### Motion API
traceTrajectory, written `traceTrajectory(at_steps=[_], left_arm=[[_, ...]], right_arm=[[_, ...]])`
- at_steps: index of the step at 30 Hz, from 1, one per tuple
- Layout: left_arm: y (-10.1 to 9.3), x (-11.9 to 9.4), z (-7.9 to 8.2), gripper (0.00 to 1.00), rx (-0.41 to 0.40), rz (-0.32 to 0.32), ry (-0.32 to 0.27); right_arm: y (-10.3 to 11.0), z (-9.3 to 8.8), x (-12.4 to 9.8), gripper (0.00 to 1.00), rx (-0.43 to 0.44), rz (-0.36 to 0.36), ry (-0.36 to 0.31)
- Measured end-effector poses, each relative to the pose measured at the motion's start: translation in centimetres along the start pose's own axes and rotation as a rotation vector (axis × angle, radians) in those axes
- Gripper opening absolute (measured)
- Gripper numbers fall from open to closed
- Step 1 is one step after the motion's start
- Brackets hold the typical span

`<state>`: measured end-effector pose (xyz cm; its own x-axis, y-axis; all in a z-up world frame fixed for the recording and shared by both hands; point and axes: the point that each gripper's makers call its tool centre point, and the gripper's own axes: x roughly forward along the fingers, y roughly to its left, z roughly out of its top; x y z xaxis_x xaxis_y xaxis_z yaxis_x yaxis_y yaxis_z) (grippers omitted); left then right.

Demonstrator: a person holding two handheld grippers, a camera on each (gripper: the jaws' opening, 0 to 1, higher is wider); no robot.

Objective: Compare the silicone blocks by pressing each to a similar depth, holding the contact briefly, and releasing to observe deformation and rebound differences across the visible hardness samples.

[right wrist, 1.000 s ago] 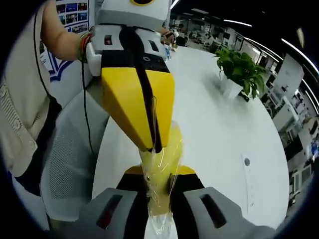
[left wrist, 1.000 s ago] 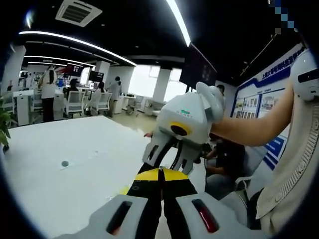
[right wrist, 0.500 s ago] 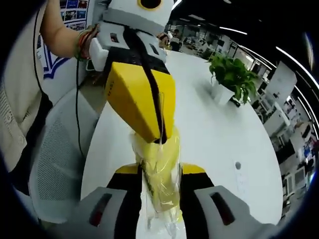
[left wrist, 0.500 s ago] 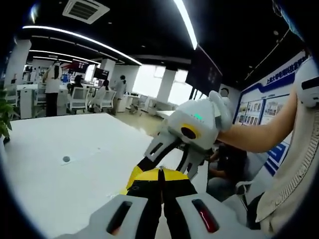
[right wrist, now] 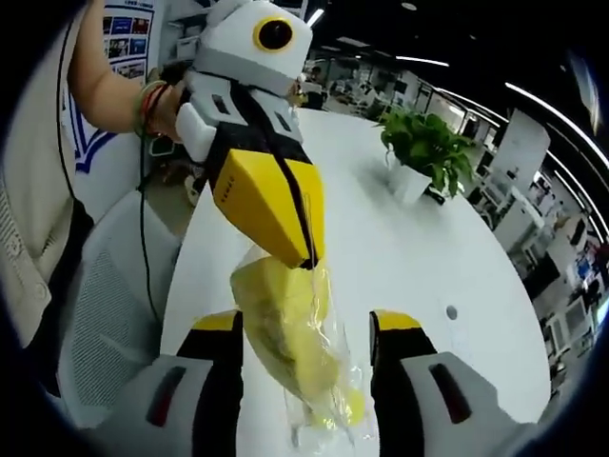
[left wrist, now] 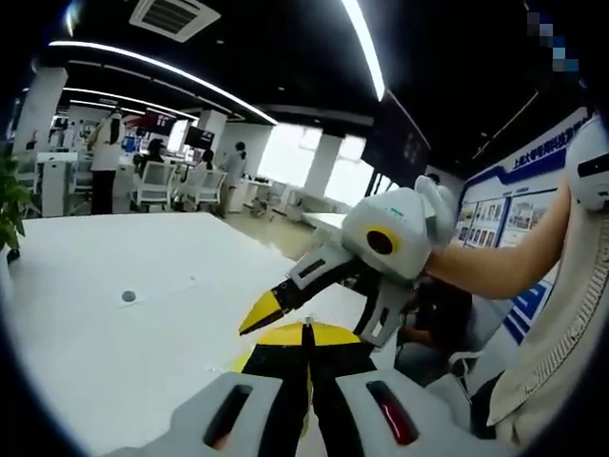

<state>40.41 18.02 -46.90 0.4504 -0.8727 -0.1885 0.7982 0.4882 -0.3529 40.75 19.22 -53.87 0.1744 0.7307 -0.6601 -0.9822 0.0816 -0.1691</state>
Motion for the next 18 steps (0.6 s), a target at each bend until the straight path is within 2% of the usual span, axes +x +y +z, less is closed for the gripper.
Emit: traceTrajectory(at_steps=[4, 9, 18], left_arm=[[0.3, -0.1, -0.1, 0.0, -0.006, 0.013, -0.002], [0.7, -0.4, -0.4, 0.0, -0.019, 0.028, -0.001], [1.7, -0.7, -1.1, 0.0, -0.061, 0.061, -0.005]], right_arm=[[-0.3, 0.3, -0.3, 0.59, 0.042, -0.037, -0.037], [-0.4, 0.4, -1.0, 0.61, 0.125, -0.083, -0.099], [0.2, -0.8, -2.4, 0.63, 0.25, -0.168, -0.164]])
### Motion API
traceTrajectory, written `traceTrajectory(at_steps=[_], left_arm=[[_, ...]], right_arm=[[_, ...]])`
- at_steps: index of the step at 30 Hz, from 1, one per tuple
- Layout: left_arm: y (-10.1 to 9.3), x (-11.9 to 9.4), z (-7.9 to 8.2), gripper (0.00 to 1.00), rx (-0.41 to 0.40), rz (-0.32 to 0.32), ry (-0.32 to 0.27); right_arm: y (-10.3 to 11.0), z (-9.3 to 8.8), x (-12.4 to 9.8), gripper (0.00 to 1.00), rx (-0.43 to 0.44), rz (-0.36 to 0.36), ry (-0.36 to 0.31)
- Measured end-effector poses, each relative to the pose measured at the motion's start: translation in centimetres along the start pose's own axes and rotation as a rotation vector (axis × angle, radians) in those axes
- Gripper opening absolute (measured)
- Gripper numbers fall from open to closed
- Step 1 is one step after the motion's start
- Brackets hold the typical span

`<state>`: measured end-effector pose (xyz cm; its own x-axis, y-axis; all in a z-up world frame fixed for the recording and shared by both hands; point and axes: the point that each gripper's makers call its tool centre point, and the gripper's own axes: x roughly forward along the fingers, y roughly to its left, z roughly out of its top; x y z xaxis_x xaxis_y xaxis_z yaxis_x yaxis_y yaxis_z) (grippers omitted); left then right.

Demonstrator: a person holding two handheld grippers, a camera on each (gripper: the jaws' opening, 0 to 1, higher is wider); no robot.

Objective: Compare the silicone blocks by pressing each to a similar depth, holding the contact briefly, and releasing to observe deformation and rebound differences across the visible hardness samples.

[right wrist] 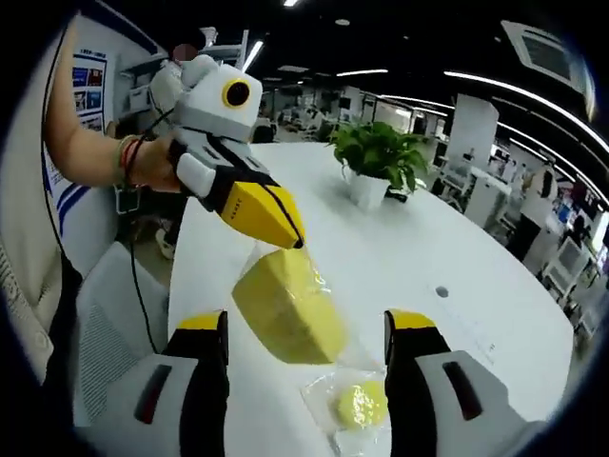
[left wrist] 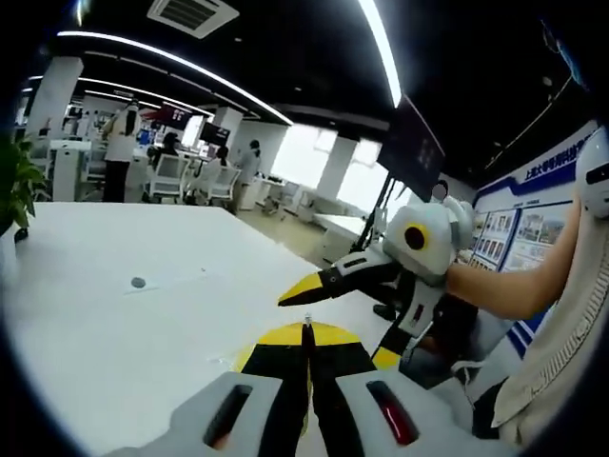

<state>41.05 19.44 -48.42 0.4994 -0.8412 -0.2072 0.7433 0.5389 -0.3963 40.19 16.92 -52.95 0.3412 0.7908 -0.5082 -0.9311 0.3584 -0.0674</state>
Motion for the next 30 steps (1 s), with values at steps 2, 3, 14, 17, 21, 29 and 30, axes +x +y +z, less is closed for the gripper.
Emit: traceTrajectory(at_steps=[2, 3, 14, 17, 21, 29, 30], left_arm=[[0.4, 0.0, -0.3, 0.0, -0.013, 0.017, 0.008], [0.5, 0.0, -0.5, 0.0, -0.015, 0.021, 0.011], [1.8, 0.0, -1.8, 0.0, -0.052, 0.062, 0.019], [2.4, 0.2, -2.3, 0.0, -0.072, 0.077, 0.024], [3.0, 0.7, -2.9, 0.0, -0.08, 0.098, 0.034], [5.0, 1.5, -5.0, 0.0, -0.118, 0.124, 0.062], [5.3, 1.7, -5.5, 0.0, -0.126, 0.127, 0.074]], right_arm=[[-0.1, -0.5, -0.6, 0.64, 0.025, -0.032, -0.009], [-0.3, -0.7, -0.9, 0.64, 0.042, -0.058, -0.017], [-0.1, -2.7, -3.7, 0.66, 0.221, -0.175, -0.114], [0.7, -3.7, -4.1, 0.67, 0.241, -0.182, -0.102], [1.6, -4.9, -4.5, 0.67, 0.272, -0.197, -0.102], [2.8, -7.0, -5.4, 0.66, 0.325, -0.234, -0.094], [3.0, -7.4, -5.6, 0.66, 0.329, -0.24, -0.09]])
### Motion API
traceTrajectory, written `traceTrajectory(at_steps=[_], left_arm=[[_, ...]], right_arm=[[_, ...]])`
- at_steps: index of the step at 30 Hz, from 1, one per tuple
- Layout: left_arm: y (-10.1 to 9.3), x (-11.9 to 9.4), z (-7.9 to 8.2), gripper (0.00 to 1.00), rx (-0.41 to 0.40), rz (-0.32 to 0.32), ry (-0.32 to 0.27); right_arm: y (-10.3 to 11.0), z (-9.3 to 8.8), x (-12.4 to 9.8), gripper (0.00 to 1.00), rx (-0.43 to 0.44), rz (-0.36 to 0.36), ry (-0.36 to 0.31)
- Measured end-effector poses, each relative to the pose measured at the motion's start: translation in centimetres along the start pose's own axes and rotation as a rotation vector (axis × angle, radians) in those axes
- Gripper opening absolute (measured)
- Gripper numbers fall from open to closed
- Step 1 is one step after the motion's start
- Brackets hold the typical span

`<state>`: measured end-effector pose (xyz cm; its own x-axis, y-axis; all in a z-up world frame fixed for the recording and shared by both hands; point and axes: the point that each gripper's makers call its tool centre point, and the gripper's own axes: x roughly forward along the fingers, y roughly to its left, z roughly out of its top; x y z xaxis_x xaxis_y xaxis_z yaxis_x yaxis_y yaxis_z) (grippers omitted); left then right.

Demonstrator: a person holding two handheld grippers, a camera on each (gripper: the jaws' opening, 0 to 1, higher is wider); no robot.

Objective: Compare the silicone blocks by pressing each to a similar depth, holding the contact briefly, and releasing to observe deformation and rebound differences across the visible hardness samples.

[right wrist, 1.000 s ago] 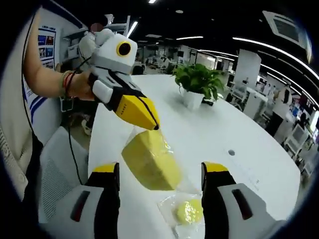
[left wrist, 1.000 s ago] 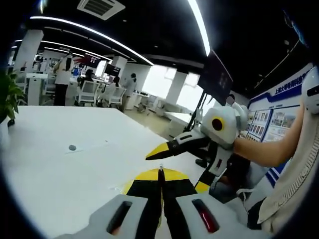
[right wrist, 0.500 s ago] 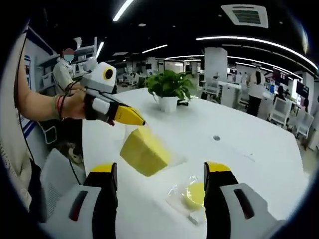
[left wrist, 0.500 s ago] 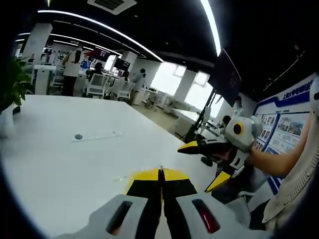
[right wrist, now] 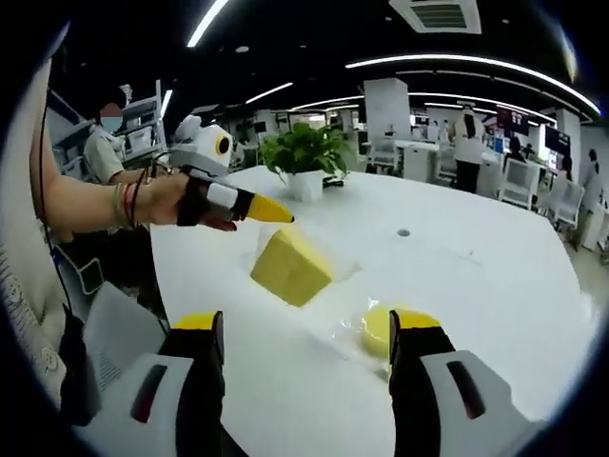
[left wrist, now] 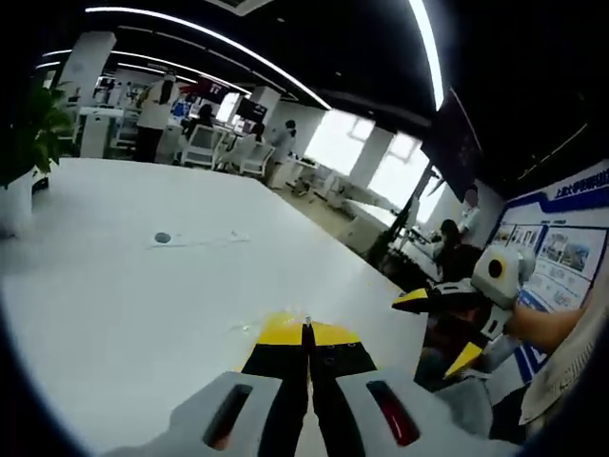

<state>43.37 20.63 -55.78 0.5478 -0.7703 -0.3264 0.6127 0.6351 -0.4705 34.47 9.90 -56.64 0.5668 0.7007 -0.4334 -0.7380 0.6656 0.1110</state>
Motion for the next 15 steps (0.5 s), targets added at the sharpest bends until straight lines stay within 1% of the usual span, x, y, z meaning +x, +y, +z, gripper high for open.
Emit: traceTrajectory(at_steps=[3, 4, 6, 7, 9, 10, 12, 13, 14, 15], left_arm=[[0.7, 0.4, -0.8, 0.0, -0.018, 0.004, 0.012], [1.1, 0.7, -1.3, 0.0, -0.043, 0.001, 0.026], [1.6, 1.0, -1.6, 0.0, -0.06, 0.001, 0.028], [1.8, 1.2, -1.9, 0.0, -0.085, -0.005, 0.033], [2.4, 1.5, -2.2, 0.0, -0.099, -0.001, 0.034], [2.4, 1.6, -2.3, 0.0, -0.118, -0.009, 0.041], [3.1, 2.0, -2.5, 0.0, -0.124, 0.004, 0.039], [3.2, 2.1, -2.2, 0.0, -0.153, -0.003, 0.021], [3.5, 2.2, -1.9, 0.0, -0.204, -0.013, 0.006], [4.4, 2.2, -1.8, 0.0, -0.191, 0.011, -0.003]], right_arm=[[0.1, -0.9, -0.5, 0.64, 0.01, -0.009, 0.016], [0.1, -1.4, -0.8, 0.64, 0.012, -0.017, 0.023], [0.2, -2.2, -1.2, 0.64, 0.031, -0.023, 0.039], [0.2, -2.4, -1.3, 0.64, 0.031, -0.027, 0.041], [0.1, -2.9, -1.7, 0.64, 0.044, -0.037, 0.048], [0.1, -3.1, -1.8, 0.64, 0.049, -0.039, 0.05], [0.2, -3.3, -2.2, 0.64, 0.066, -0.04, 0.043], [0.3, -3.4, -2.3, 0.65, 0.075, -0.035, 0.037], [0.5, -3.4, -2.4, 0.66, 0.09, -0.033, 0.029], [0.5, -3.6, -2.5, 0.66, 0.095, -0.041, 0.031]])
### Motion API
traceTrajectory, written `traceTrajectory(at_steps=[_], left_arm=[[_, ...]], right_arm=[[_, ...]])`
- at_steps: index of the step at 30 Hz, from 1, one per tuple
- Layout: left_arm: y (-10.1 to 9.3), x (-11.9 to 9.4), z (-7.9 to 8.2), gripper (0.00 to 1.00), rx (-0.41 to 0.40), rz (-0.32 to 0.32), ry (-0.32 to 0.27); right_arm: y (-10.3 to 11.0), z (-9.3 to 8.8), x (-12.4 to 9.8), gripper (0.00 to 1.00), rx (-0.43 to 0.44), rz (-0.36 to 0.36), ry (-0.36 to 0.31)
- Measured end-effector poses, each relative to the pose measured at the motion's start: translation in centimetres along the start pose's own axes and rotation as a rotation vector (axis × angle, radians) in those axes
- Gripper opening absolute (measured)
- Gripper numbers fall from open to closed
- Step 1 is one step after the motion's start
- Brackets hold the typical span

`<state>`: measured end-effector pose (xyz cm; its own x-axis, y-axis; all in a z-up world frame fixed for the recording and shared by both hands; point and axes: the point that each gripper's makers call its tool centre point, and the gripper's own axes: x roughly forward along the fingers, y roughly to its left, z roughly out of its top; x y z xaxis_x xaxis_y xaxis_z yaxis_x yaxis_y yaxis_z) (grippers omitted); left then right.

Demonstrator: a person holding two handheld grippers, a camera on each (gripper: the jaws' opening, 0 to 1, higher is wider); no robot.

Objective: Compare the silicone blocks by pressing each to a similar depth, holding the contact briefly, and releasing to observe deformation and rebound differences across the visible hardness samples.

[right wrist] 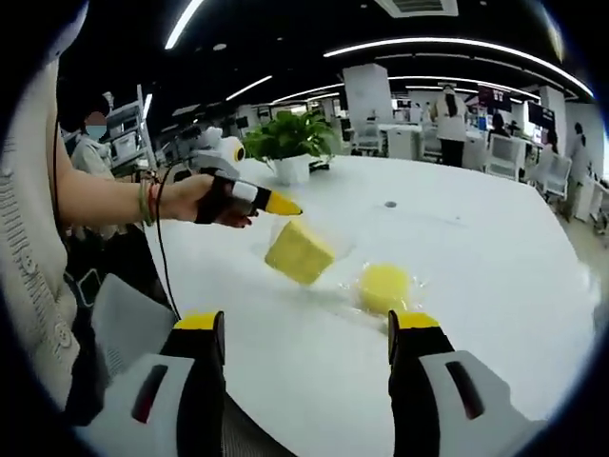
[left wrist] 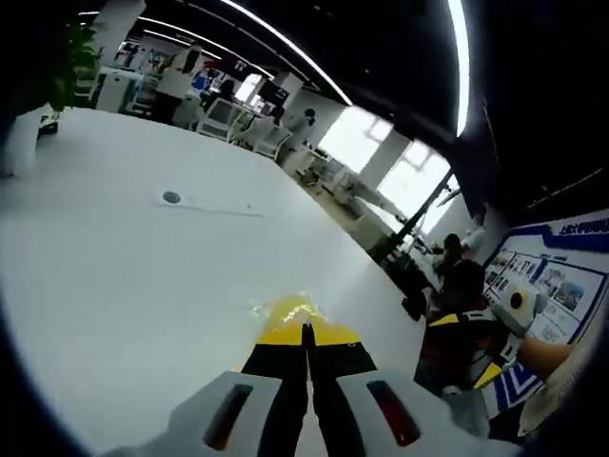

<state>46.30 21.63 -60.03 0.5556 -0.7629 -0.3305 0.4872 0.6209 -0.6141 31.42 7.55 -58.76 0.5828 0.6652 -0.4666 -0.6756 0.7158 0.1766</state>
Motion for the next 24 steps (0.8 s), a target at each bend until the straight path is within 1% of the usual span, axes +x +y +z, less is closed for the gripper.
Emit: traceTrajectory(at_steps=[2, 3, 7, 8, 10, 11, 13, 16, 22, 24], left_arm=[[0.6, 0.1, 0.4, 0.0, -0.007, 0.006, -0.008], [1.4, 0.2, 0.8, 0.0, -0.013, 0.024, -0.019], [3.7, 0.4, 1.6, 0.0, -0.048, 0.042, -0.032], [3.9, 0.4, 1.7, 0.0, -0.052, 0.046, -0.034], [5.3, 0.5, 1.8, 0.0, -0.049, 0.07, -0.03], [6.1, 0.6, 1.7, 0.0, -0.058, 0.078, -0.025], [7.0, 0.8, 1.5, 0.0, -0.057, 0.089, -0.015], [8.8, 1.4, 0.6, 0.0, -0.042, 0.115, 0.026], [11.7, 2.0, -0.8, 0.0, -0.037, 0.15, 0.083], [12.5, 1.9, -1.1, 0.0, -0.039, 0.159, 0.09]], right_arm=[[0.0, -0.5, 0.0, 0.66, 0.003, -0.012, 0.014], [0.0, -0.6, 0.0, 0.66, 0.004, -0.013, 0.016], [0.2, -1.6, 0.1, 0.67, 0.027, -0.004, 0.038], [0.3, -1.8, 0.2, 0.67, 0.032, -0.004, 0.045], [0.3, -2.2, 0.3, 0.67, 0.037, -0.007, 0.057], [0.3, -2.4, 0.4, 0.66, 0.042, -0.009, 0.062], [0.3, -2.7, 0.5, 0.66, 0.05, -0.013, 0.074], [0.4, -3.2, 0.5, 0.66, 0.057, -0.015, 0.095], [-0.2, -3.5, 0.3, 0.66, 0.075, -0.041, 0.111], [-0.4, -3.7, 0.2, 0.65, 0.084, -0.047, 0.119]])
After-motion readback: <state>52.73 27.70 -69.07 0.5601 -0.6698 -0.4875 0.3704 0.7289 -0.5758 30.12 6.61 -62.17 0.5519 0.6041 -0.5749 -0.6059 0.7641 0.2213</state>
